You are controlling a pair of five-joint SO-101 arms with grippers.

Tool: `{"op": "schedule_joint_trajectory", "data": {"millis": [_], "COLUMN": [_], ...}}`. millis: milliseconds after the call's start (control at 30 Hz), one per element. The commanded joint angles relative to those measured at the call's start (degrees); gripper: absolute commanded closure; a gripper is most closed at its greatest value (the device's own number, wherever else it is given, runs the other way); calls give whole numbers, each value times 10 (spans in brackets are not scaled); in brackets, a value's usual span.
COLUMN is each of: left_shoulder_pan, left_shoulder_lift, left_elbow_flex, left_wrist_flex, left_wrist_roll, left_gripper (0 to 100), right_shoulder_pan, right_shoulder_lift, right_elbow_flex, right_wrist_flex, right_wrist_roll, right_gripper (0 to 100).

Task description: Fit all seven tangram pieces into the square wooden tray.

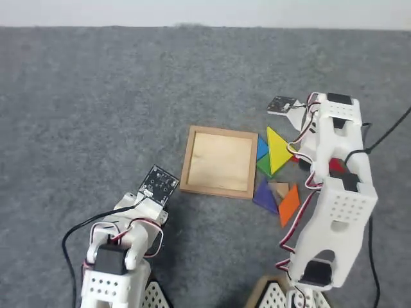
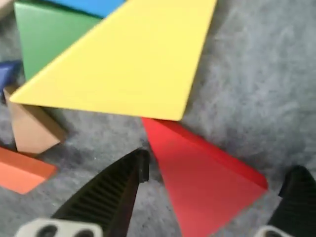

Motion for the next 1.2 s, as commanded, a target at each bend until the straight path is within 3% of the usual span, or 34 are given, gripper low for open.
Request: {"op": "schedule_joint_trajectory", "data": {"millis": [0,133,333,433,767,1167], "left_shoulder_pan": [-4,-4,-4,-4,-4,-4], "left_shoulder_lift": [-6,-6,-6,-6,-6,-6], "left_elbow_flex": [-7,-7,-7,-7,-7,-7], "left_wrist_flex": [-1,-1,-1,-1,-1,-1], "left_wrist_roll": [-5,-5,-5,-5,-5,-5], "left_gripper": [902,902,902,902,902,902], "right_shoulder_pan": [13,14,14,14,13,10], "right_shoulder_lift": [-7,-5,15,15,6,-172], "right_elbow_flex": [-10,-9,-9,-10,-90,-76], "right_wrist_flex": [-1,0,2,13,49,101], "right_wrist_roll": [9,7,6,-11,-164,-309], "right_gripper": [586,604,793,789,787,790]}}
